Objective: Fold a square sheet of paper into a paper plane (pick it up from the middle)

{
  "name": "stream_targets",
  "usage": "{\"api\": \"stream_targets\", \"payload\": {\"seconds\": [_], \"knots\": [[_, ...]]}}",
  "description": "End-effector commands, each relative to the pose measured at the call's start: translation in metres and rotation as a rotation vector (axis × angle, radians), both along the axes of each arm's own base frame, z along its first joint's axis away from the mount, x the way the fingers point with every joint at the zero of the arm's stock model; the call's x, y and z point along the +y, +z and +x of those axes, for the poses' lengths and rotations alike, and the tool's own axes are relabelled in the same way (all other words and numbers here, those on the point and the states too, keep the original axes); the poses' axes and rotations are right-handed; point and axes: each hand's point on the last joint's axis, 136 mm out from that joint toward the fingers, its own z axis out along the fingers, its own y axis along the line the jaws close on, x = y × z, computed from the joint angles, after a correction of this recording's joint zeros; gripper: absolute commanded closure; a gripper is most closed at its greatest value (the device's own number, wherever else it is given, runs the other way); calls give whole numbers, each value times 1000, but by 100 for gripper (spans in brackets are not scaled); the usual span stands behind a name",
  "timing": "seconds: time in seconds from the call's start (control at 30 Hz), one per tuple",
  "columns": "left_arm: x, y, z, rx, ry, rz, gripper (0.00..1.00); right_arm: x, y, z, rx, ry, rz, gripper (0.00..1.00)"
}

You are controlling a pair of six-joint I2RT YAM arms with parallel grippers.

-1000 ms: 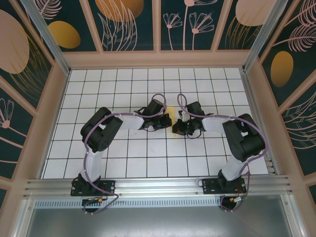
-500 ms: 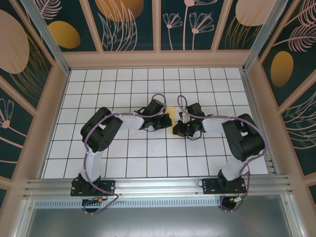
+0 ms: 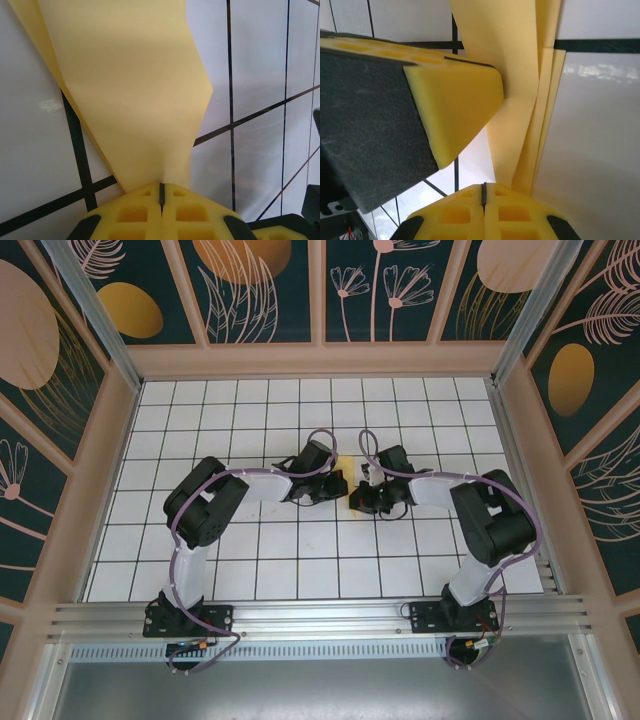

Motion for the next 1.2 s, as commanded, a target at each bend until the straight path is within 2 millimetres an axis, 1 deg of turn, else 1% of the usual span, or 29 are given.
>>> {"api": "stream_targets", "payload": {"seconds": [0.0, 0.13, 0.2, 0.33, 0.43, 0.47, 0.5, 0.53, 0.6, 0.67, 0.73, 0.77, 0.87, 1.0, 1.1, 1.17], "knots": [[38, -58, -18, 111, 53, 202, 95, -3, -13, -7, 37, 21, -22, 94], [39, -59, -17, 114, 60, 209, 95, -13, -27, -28, 96, 25, -51, 95], [40, -59, -17, 114, 65, 213, 95, -18, -31, -39, 124, 27, -57, 95], [41, -60, -17, 116, 70, 219, 95, -26, -30, -62, 161, 31, -58, 95], [41, -59, -17, 112, 71, 216, 95, -29, -24, -69, 163, 31, -49, 95], [41, -59, -17, 113, 71, 215, 94, -28, -21, -69, 154, 32, -44, 95], [40, -57, -16, 110, 69, 211, 95, -27, -15, -64, 129, 31, -34, 95], [40, -58, -16, 109, 68, 211, 95, -25, -8, -57, 100, 26, -24, 95], [39, -56, -15, 106, 65, 207, 95, -19, 13, -38, 18, 11, 15, 95], [39, -55, -15, 105, 65, 206, 95, -13, 28, -23, -40, -5, 41, 95], [38, -55, -15, 103, 65, 203, 95, -9, 33, -13, -64, -10, 54, 95], [37, -54, -15, 103, 63, 198, 95, -6, 33, -9, -67, -9, 58, 95], [35, -53, -14, 102, 59, 190, 95, -1, 23, -1, -53, -1, 44, 96], [34, -52, -13, 101, 57, 186, 95, 0, 10, 7, -41, -8, 22, 98], [33, -49, -13, 99, 55, 180, 95, -3, -3, 6, -15, -11, -5, 98], [31, -45, -12, 90, 52, 173, 94, -7, -14, 1, 11, -11, -32, 98]]}}
